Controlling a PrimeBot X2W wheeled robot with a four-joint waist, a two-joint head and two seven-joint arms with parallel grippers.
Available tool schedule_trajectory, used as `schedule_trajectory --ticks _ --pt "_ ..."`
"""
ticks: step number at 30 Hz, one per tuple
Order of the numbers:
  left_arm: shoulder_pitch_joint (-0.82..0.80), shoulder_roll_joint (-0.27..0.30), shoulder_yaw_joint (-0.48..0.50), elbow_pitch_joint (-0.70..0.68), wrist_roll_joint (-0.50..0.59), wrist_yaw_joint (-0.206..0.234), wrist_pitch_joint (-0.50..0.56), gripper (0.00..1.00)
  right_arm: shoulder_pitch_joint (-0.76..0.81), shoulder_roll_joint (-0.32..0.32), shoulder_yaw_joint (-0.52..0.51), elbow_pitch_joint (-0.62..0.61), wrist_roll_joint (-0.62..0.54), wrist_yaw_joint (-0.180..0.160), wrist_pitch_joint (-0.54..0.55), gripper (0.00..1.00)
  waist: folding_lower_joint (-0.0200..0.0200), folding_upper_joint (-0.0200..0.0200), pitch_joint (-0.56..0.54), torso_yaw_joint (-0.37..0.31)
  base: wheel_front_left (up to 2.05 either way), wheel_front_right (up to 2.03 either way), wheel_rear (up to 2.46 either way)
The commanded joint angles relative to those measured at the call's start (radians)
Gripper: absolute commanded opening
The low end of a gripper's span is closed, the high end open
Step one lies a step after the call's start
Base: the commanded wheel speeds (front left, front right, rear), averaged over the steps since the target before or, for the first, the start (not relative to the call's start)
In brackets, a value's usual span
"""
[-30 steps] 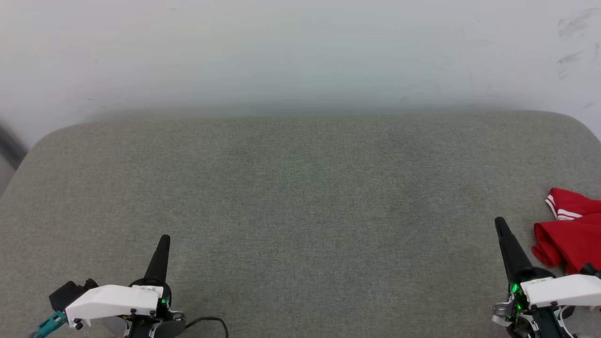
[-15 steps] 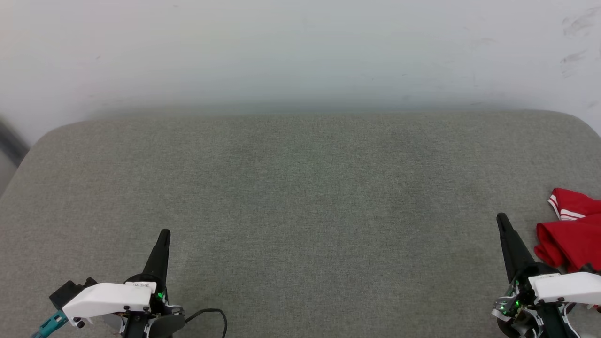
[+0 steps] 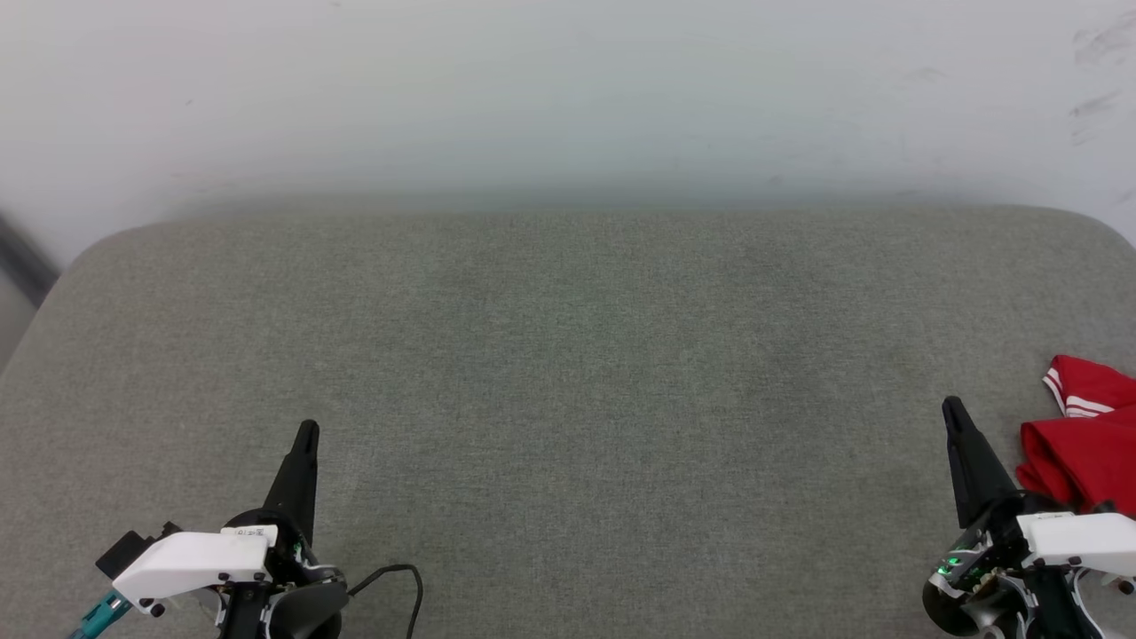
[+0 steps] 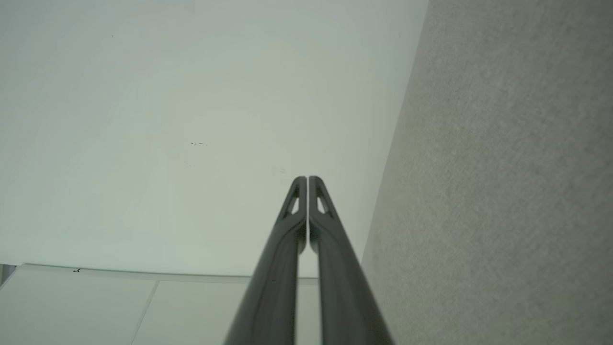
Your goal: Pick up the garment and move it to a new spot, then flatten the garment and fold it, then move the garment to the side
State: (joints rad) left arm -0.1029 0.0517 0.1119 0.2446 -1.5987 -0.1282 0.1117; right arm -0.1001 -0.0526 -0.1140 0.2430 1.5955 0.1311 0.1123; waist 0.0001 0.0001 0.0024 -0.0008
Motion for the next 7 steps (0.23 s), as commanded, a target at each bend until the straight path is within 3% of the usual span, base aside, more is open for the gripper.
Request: schedule_trajectory --ticks 1,7 --pt "-0.012 -0.004 0.008 0.003 -0.017 -0.007 0.008 0.0 -0.016 0.005 -0.002 0.005 0.022 -0.001 0.004 0.0 -0.0001 -0.0001 0.001 0.001 0.0 0.0 0.0" --pt "-0.01 -0.004 0.007 0.002 -0.013 -0.006 0.007 0.0 -0.014 0.005 -0.002 0.004 0.018 -0.001 0.004 0.0 -0.0001 -0.0001 0.001 0.001 0.0 0.0 0.0"
